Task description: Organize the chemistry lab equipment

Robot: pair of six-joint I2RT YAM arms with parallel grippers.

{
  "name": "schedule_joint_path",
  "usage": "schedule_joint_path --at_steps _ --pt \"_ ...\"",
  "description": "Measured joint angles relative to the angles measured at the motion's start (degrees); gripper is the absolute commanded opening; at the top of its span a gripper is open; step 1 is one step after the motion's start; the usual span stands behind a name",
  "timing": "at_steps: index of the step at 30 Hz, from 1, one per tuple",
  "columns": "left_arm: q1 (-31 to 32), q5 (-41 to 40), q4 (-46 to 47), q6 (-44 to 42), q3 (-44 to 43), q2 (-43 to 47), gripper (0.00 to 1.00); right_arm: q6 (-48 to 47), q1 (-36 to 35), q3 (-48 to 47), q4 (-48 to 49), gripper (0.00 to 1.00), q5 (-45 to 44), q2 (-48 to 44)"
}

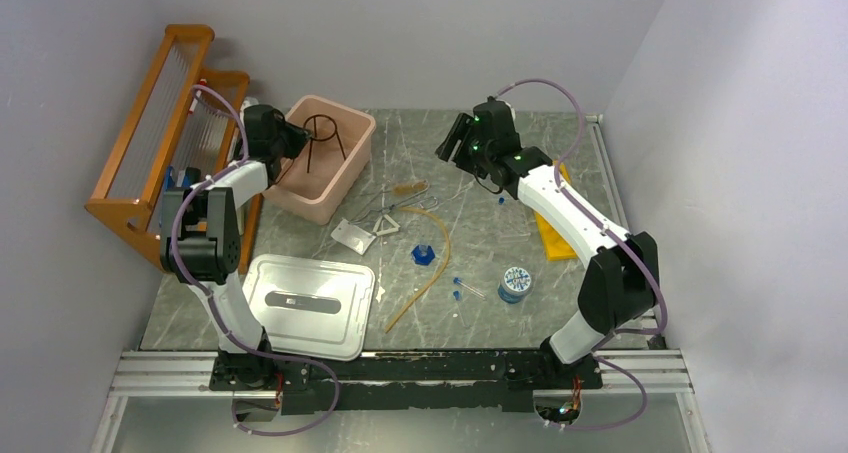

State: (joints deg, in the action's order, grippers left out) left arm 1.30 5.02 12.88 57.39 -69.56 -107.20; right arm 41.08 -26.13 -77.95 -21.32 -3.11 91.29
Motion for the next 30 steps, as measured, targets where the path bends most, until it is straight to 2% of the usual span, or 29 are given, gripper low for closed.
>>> schedule_joint_path --at_steps 3,9,17,22,27,30 --pt "0.02 -0.59 1.49 -1.07 0.0 -0.17 0.12 0.0 -0.31 -0.72 0.0 0.68 -0.15 0.22" --pt "-0.13 -1.81 2.45 -3.76 -0.13 -0.72 0.45 0.0 -0.39 -0.81 -0.28 0.68 -0.35 0.22" --pt "-0.79 -3.23 -4.68 -9.94 -6.62 -0.79 0.58 0.0 -0.59 -0.81 -0.42 0.68 -0.44 0.24" --pt "-0.81 -4.76 -13.46 -16.06 -13.03 -0.17 0.65 -0.52 -0.59 -0.81 -0.46 0.69 -0.61 0.22" --pt "-0.85 -3.17 -20.41 -22.77 -15.23 4.44 0.86 -2.49 -0.59 -1.03 -1.27 0.72 -0.79 0.22" --pt "-0.87 2.34 -21.79 -27.08 -14.19 10.08 0.91 -4.68 -0.59 -1.03 -1.29 0.75 -0.5 0.15"
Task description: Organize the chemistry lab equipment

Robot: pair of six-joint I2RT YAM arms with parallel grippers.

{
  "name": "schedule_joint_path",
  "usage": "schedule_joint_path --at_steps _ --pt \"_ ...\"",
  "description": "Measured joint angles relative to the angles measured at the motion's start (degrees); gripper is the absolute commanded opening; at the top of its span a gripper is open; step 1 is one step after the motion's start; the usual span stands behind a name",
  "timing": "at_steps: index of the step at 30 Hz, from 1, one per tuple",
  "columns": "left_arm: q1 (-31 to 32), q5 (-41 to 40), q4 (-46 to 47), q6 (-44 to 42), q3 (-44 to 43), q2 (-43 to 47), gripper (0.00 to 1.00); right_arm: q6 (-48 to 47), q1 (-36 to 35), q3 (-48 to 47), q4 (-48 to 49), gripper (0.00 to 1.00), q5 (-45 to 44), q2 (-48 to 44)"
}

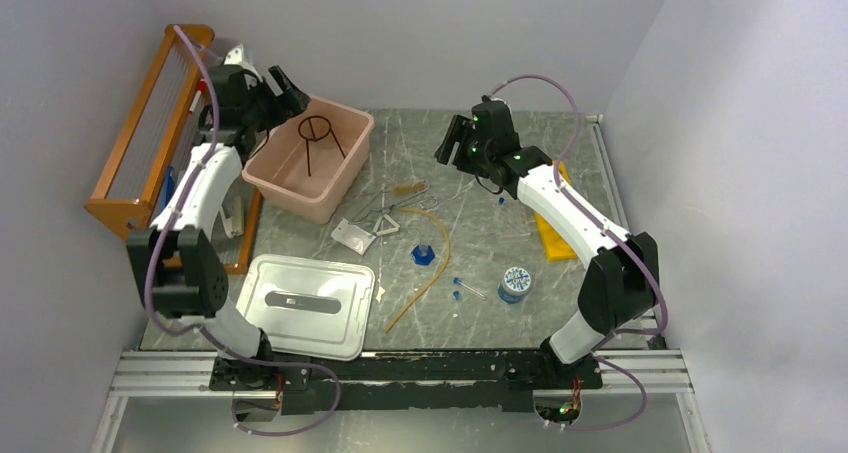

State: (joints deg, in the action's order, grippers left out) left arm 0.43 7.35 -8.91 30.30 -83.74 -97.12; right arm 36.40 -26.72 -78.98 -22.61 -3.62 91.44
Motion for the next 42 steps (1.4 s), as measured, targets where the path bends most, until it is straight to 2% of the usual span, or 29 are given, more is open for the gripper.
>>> schedule_joint_path --at_steps 6,10,13,18,23,35,39,42 --pt "3.19 11.93 0.61 -8.61 3.89 12.09 0.92 -7.85 -0.11 1.55 0.9 0.83 5.97 -1.92" --pt "8.98 16.92 0.96 -13.51 7.98 16.63 0.84 -14.8 -3.34 5.05 1.7 0.79 8.87 -5.6" --pt "12.28 21.14 1.16 -15.76 11.56 18.12 0.83 -18.05 -8.09 5.99 1.38 0.76 7.89 -6.51" --pt "13.29 20.74 1.25 -16.31 17.53 21.14 0.82 -19.1 -12.72 8.52 0.46 0.67 3.5 -6.58" --pt "13.33 19.76 3.89 -14.93 22.23 24.9 0.8 -19.12 -15.39 12.46 -1.2 0.62 0.09 -6.75" --pt "13.68 21.24 9.7 -12.63 25.0 25.9 0.8 -18.53 -19.17 14.12 0.15 0.17 -3.67 -6.01" --pt "13.84 22.21 10.62 -12.5 25.03 25.9 0.83 -18.69 -19.15 13.86 0.28 0.13 -4.15 -5.99" --pt "13.92 23.08 11.72 -12.5 25.33 25.9 0.88 -19.65 -18.91 11.32 -0.83 0.12 -3.41 -5.31"
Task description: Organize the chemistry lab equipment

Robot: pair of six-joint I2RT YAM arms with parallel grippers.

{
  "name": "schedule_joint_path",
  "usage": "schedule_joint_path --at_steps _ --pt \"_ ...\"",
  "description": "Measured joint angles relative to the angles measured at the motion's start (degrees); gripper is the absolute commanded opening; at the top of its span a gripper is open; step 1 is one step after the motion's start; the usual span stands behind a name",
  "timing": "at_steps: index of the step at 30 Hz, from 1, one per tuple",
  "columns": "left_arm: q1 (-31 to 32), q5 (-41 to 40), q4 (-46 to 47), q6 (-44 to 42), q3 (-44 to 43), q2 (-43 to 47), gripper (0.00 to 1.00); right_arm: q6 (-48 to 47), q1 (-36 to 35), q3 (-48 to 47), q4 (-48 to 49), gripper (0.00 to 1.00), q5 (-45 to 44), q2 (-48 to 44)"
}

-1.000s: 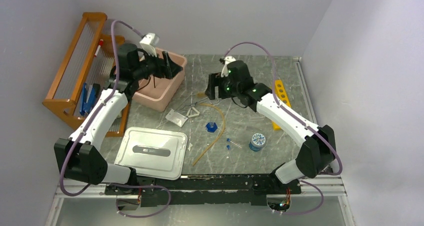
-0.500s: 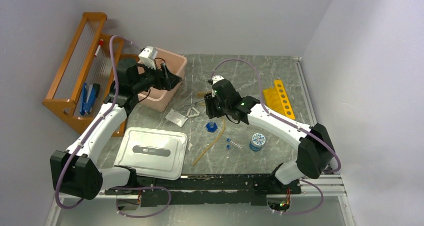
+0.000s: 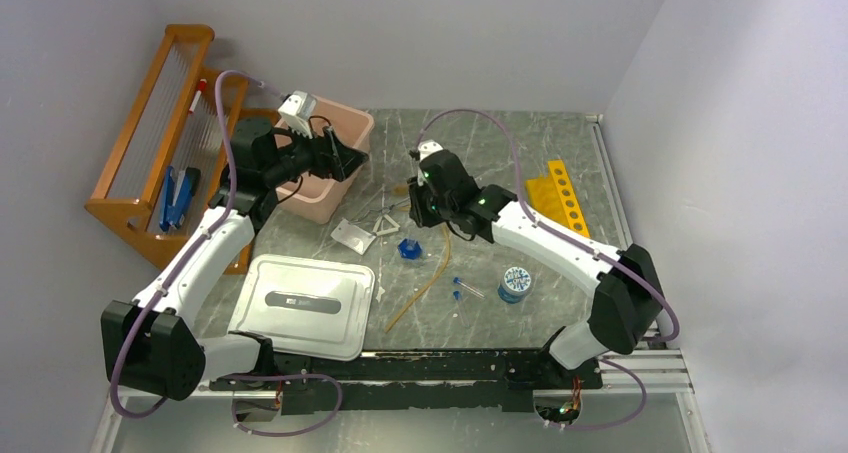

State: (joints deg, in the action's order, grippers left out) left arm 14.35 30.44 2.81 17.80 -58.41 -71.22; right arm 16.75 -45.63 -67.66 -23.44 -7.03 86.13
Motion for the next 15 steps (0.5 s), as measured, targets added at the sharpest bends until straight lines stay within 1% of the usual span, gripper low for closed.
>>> schedule_joint_path --at_steps 4,6,10,13,15 --pt "0.02 1.9 0.76 -0.28 0.33 0.0 0.96 -1.88 2.69 -5.42 -1.29 0.11 6.97 0.59" --pt "0.13 3.41 2.84 -0.04 1.27 0.04 0.97 -2.25 5.68 -7.65 -0.98 0.11 12.87 0.59" --pt "1.68 6.56 8.81 1.92 5.03 -0.42 0.97 -1.03 11.74 -8.68 1.22 0.11 24.24 0.72" --pt "3.87 10.1 10.95 2.64 5.42 -2.25 0.96 1.31 15.41 -8.68 3.63 0.11 32.37 1.46" --pt "4.9 13.03 12.41 3.15 5.49 -3.5 0.9 3.02 17.51 -8.68 5.4 0.11 37.75 2.08"
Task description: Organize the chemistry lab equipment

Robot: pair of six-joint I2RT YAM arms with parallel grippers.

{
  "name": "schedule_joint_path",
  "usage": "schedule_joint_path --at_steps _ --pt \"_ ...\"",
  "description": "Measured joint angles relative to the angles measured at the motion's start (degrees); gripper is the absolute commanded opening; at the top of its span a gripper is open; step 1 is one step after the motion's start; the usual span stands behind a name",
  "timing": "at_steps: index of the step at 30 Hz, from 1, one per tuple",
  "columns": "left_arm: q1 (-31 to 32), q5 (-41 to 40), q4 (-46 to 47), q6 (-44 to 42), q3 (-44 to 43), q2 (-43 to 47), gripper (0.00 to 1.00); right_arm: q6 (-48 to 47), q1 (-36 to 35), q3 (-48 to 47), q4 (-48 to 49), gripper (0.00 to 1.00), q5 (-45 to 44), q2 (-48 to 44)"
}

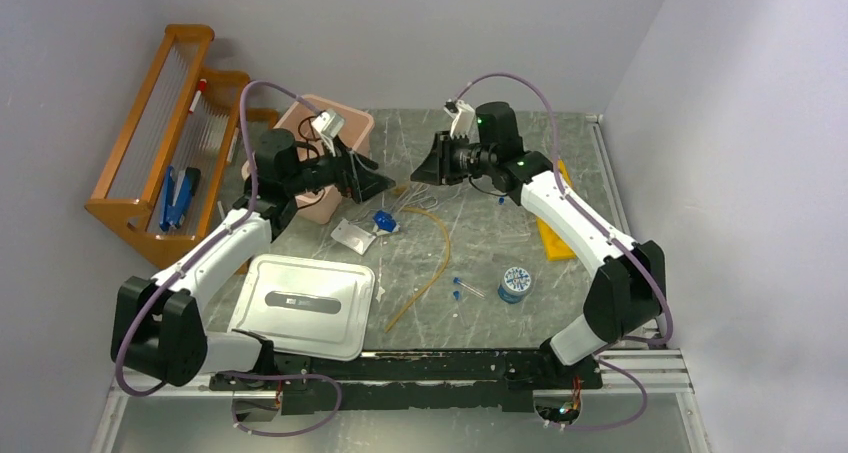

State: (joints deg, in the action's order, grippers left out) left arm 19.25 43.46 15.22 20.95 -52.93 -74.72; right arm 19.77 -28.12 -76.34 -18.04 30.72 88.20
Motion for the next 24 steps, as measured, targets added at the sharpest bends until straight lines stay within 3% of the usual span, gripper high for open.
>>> schedule_joint_path --at_steps 6,9,15,21,22,24 --pt "1.18 6.01 1.53 0.94 0.02 -2.75 0.76 2.67 3.19 -1.79 1.75 0.1 9.7 1.4" --pt "2.16 7.98 -1.51 -0.48 -1.84 -5.11 0.71 4.07 3.48 -1.79 3.45 0.1 13.22 1.44" --pt "3.67 10.6 -10.36 -6.4 -8.13 -9.42 0.5 4.46 3.41 -2.67 3.69 0.1 17.11 2.49" --pt "5.38 10.86 -18.1 -12.44 -11.8 -10.71 0.46 4.24 3.41 -3.32 3.08 0.09 17.2 3.08" --pt "5.73 10.86 -19.26 -13.38 -12.22 -10.86 0.43 4.31 3.41 -3.34 3.13 0.09 17.35 3.13" --pt "6.34 10.71 -21.68 -15.47 -13.25 -11.32 0.26 4.61 3.41 -3.34 3.17 0.09 17.73 3.19"
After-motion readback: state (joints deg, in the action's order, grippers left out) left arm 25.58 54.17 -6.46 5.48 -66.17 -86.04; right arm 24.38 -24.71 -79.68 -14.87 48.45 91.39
